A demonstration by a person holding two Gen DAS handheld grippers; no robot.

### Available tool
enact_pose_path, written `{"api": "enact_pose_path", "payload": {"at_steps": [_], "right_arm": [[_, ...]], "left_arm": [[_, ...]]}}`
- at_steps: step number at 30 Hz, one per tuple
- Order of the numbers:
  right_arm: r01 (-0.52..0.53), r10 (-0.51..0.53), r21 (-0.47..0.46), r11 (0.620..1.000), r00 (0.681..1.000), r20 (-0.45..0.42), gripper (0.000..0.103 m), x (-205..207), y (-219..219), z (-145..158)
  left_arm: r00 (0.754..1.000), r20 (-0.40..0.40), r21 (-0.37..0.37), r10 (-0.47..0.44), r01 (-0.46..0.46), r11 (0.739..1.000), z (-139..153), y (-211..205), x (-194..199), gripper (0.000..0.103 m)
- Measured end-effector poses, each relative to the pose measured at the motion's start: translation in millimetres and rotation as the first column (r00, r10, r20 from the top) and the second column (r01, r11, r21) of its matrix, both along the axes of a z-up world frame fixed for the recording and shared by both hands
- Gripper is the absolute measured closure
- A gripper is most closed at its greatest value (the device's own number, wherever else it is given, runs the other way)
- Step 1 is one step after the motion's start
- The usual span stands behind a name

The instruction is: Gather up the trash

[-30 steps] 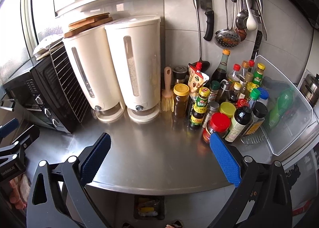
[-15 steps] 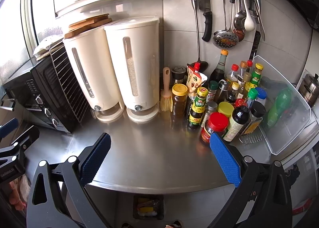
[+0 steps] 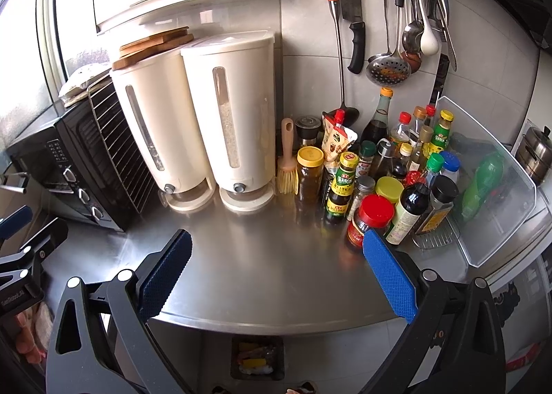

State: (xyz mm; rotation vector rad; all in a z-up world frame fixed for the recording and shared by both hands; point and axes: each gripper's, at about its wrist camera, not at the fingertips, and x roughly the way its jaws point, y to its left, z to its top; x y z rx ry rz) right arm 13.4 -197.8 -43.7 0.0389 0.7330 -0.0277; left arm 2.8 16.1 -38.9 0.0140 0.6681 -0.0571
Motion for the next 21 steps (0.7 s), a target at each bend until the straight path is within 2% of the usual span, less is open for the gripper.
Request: {"api": "enact_pose_path", "payload": {"at_steps": [21], "right_arm": [[0.004, -0.004, 0.019, 1.0, 1.0, -0.009, 0.003, 2.4, 0.6, -3.8]], "left_arm": [[1.0, -0.007, -0.018, 0.001, -0.001, 1.0, -5.5, 3.0, 4.6, 0.008]]}}
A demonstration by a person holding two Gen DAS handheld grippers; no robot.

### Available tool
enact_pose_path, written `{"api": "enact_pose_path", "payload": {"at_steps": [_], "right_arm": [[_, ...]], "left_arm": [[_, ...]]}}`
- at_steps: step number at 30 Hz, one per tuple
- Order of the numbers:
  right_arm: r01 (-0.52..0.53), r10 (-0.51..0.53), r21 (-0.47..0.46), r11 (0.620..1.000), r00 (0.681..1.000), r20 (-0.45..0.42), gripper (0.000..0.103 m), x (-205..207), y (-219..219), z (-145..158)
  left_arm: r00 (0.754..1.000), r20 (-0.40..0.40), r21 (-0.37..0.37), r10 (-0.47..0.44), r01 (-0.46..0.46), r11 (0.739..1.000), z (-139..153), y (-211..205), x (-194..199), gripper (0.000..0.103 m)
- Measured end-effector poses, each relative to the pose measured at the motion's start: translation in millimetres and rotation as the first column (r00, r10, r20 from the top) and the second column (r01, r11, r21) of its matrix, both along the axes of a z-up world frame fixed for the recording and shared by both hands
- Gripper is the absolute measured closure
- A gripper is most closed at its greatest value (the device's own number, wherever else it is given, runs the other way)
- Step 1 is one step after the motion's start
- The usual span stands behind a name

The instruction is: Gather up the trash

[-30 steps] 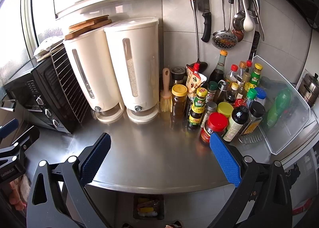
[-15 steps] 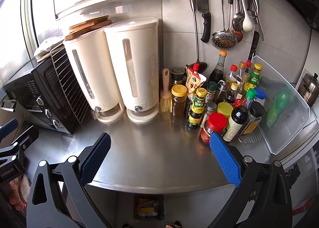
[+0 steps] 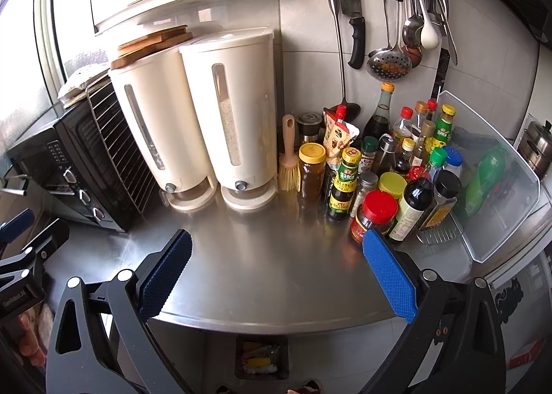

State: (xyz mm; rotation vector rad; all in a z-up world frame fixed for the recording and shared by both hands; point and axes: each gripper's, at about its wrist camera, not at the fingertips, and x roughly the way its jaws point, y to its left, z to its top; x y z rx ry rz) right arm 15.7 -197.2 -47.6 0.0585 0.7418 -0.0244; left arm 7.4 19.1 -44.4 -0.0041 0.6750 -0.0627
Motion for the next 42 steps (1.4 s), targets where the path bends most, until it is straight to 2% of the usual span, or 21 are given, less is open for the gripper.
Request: {"api": "enact_pose_path", "payload": {"at_steps": [42], "right_arm": [[0.015, -0.015, 0.012, 1.0, 1.0, 0.008, 0.003, -0.1, 0.5, 0.1]], "left_arm": [[1.0, 0.015, 0.017, 0.001, -0.001, 1.0, 4.2, -1.3, -2.5, 0.008]]}}
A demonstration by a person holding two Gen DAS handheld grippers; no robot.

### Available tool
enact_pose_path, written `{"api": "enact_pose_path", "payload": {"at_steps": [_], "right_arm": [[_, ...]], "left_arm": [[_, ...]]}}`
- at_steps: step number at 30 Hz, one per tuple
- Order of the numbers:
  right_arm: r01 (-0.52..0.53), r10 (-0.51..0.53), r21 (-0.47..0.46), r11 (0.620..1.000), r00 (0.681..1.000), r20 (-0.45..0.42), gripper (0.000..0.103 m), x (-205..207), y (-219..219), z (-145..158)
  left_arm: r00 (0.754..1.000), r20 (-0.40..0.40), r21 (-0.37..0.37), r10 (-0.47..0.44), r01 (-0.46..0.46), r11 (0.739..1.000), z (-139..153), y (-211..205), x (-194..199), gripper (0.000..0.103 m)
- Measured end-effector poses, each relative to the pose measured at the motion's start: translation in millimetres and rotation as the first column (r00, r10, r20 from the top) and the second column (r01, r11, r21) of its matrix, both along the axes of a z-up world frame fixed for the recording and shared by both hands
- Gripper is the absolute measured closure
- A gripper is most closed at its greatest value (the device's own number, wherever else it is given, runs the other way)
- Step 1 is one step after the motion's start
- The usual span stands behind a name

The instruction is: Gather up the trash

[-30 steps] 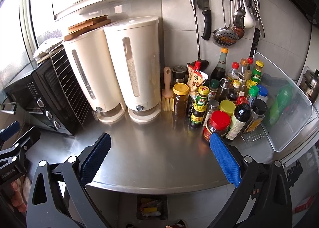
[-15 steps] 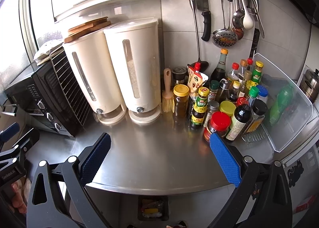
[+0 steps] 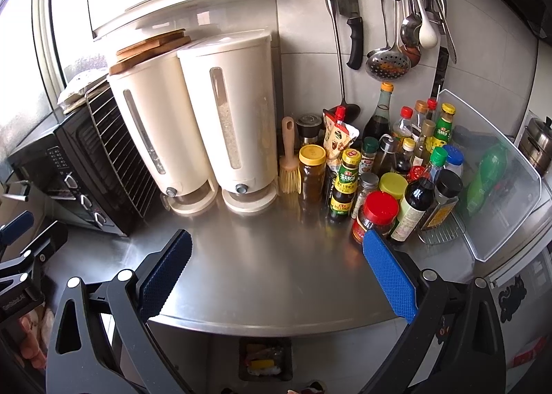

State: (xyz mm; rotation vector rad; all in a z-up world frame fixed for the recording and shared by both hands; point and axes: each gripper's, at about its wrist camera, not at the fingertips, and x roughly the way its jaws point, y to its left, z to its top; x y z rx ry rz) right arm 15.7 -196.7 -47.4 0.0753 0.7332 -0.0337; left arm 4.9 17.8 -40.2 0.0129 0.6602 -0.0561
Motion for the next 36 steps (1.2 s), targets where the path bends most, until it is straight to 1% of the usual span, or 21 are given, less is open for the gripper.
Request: {"api": "enact_pose_path", "payload": {"at_steps": [36], "right_arm": [[0.006, -0.006, 0.0, 1.0, 1.0, -0.002, 0.003, 0.9, 0.2, 0.8]], "left_arm": [[1.0, 0.011, -0.004, 0.014, -0.013, 1.0, 2.4, 3.0, -2.9, 0.008]]}}
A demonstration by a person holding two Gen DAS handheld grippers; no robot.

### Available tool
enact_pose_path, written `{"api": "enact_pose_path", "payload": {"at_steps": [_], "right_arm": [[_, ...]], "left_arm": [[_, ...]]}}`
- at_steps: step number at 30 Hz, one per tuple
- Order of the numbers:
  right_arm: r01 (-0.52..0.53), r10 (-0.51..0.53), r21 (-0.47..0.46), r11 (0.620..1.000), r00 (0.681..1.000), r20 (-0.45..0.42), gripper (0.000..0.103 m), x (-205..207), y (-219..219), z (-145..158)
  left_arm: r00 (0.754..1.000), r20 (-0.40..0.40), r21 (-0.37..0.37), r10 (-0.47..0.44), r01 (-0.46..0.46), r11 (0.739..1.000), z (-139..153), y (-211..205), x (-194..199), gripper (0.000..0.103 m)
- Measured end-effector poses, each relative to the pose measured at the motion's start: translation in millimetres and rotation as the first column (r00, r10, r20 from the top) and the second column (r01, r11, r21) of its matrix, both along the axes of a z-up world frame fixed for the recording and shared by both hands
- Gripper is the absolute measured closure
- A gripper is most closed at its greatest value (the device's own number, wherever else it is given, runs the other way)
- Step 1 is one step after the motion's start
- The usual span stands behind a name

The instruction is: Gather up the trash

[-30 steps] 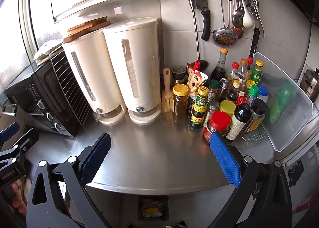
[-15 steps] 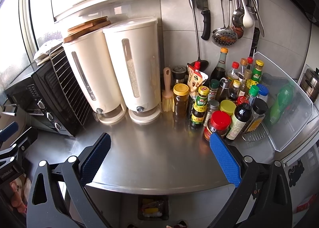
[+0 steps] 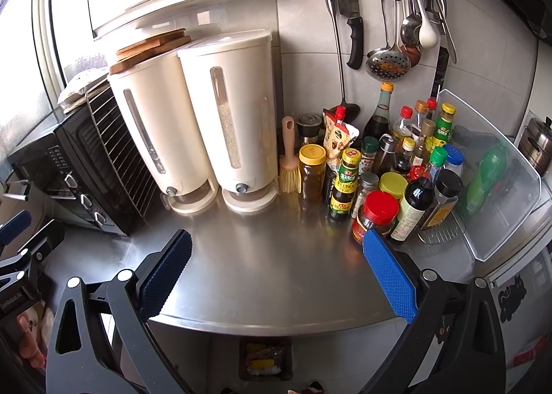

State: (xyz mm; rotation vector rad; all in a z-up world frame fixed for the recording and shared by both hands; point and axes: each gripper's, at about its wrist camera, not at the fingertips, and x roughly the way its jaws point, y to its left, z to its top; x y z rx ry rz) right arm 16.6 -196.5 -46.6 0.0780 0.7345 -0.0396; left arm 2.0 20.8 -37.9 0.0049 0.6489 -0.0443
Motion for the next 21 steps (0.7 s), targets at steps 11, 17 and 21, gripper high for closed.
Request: {"api": "enact_pose_path", "payload": {"at_steps": [11, 17, 21], "right_arm": [[-0.001, 0.001, 0.004, 1.0, 1.0, 0.0, 0.003, -3.4, -1.6, -0.7], [-0.001, 0.001, 0.005, 1.0, 1.0, 0.0, 0.003, -3.9, -1.9, -0.9], [-0.004, 0.004, 0.003, 1.0, 1.0, -0.001, 0.003, -4.2, -1.7, -1.2]], "left_arm": [[1.0, -0.003, -0.015, 0.018, -0.018, 1.0, -2.9, 5.1, -0.3, 0.008], [1.0, -0.003, -0.02, 0.004, -0.004, 1.0, -0.5, 4.7, -2.2, 0.008], [1.0, 0.003, -0.009, 0.008, -0.007, 1.0, 0.9, 3.6, -3.9, 0.008]]}}
